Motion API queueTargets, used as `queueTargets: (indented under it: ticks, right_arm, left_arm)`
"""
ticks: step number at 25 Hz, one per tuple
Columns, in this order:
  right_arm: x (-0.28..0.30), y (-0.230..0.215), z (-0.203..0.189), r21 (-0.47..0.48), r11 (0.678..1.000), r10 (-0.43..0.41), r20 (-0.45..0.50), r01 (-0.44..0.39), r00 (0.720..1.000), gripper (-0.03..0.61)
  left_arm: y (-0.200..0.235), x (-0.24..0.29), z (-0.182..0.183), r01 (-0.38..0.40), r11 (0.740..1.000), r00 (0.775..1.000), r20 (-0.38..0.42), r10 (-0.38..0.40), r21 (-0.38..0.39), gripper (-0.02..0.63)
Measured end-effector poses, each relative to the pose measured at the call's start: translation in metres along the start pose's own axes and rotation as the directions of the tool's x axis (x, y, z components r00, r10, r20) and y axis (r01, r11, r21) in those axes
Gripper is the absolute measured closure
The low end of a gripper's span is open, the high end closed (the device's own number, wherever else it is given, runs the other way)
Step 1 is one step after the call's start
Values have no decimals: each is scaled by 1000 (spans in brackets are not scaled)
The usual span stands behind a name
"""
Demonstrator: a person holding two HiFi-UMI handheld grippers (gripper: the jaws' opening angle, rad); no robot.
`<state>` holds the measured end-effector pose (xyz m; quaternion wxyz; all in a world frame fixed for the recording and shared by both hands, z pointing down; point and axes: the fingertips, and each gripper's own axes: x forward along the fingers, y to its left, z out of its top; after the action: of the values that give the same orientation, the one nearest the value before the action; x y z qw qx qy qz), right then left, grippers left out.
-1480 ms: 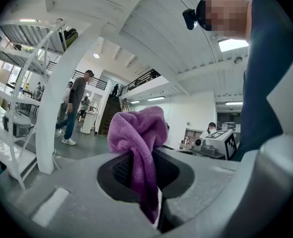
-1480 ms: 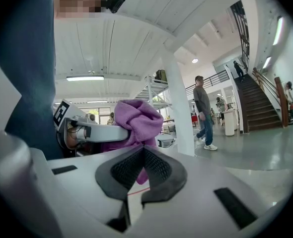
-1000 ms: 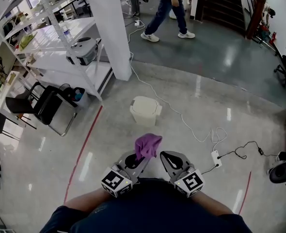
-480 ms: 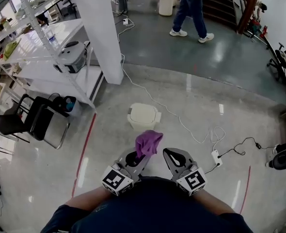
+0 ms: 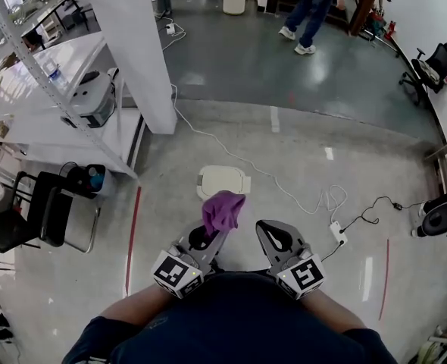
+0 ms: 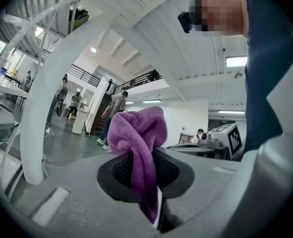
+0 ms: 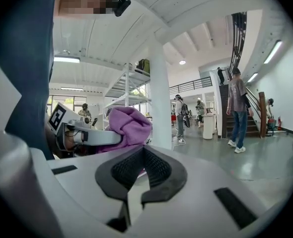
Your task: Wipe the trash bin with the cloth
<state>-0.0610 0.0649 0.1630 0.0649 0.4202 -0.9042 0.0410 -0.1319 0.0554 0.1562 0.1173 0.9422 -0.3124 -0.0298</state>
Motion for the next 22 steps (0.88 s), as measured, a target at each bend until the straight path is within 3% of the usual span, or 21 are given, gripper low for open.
queueTargets:
  ticks: [6,13,22]
  right_arm:
    - [25,-21,0,-6,1000,4,-7,-4,1000,569]
    - [48,-58,-6,-1,998,65,11,-65,998,569]
    - [75,-117,-40,20,989,148,5,-148,989,569]
  left_arm:
    - [33,15,-7,-27,1000,999,-23,26,-6,569]
    - [52,43,-13,-102,995,994,-35,102,-11,569]
    - [90,92,-41,-244,969,968,-48,245,24,569]
